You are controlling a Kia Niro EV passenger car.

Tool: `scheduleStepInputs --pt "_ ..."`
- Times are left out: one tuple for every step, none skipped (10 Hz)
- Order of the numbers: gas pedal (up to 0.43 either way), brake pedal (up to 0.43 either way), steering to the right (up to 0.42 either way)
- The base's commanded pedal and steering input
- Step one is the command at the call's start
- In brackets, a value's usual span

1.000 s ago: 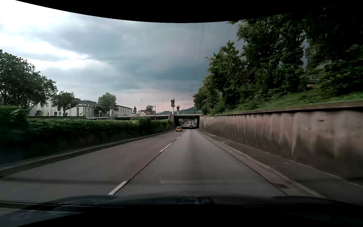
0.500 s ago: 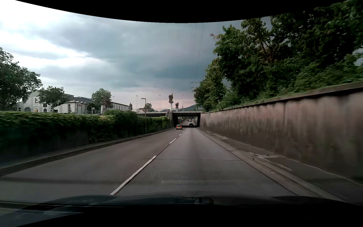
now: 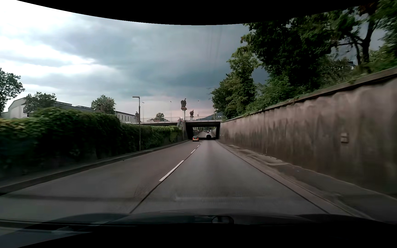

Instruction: Follow the waypoints while adhering to traffic rules and regulations

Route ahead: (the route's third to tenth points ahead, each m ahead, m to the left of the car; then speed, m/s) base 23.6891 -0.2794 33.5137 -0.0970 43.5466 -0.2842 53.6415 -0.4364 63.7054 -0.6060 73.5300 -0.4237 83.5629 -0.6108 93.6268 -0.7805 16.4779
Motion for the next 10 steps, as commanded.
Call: scheduleStepInputs --pt "0.047 0.0 0.0" --pt "0.047 0.0 0.0" --pt "0.047 0.0 0.0" --pt "0.047 0.0 0.0" --pt "0.047 0.0 0.001" --pt "0.047 0.0 0.001" --pt "0.039 0.0 0.0" --pt "0.008 0.0 0.0" --pt "0.0 0.0 0.0" --pt "0.0 0.0 0.0"
